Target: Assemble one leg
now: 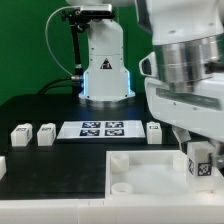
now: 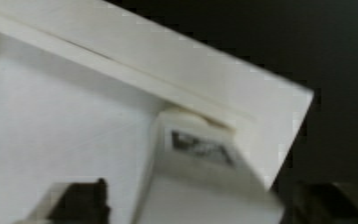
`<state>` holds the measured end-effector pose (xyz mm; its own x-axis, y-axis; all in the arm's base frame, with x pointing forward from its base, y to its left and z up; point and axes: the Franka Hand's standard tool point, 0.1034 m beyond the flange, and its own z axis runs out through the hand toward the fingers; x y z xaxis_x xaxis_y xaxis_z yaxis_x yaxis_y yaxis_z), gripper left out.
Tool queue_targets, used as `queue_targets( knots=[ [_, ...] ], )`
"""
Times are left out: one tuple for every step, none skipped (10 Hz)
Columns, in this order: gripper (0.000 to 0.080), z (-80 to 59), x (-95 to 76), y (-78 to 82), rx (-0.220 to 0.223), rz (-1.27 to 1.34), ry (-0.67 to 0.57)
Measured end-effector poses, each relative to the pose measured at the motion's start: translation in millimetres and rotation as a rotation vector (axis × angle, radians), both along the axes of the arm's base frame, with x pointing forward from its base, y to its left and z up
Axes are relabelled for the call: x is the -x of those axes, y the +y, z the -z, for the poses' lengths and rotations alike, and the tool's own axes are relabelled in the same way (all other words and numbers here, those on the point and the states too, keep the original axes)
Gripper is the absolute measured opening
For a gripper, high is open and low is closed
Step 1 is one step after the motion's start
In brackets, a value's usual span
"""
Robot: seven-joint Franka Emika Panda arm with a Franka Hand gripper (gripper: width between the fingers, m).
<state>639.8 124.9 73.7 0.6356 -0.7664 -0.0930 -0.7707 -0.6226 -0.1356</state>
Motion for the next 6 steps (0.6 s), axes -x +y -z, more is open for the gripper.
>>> queue_targets(
  knots=[
    [0.0624,0.5,-0.9,-1.5,0.006,-0.095,-0.017],
    [0.0642,0.8,-0.8,-1.9,0.011,-0.201,-0.034],
    [0.0642,0.9,-0.8,-2.9,0.025,-0.348,-0.055],
    [0.0648,1.2,-0.9,-5.5,0.072,-0.614,-0.085],
    [0.0649,1.2,-1.3,-7.9,0.095,-0.831,-0.11],
    [0.0649,1.3,-1.4,-8.8,0.1,-0.938,-0.123]
  ],
)
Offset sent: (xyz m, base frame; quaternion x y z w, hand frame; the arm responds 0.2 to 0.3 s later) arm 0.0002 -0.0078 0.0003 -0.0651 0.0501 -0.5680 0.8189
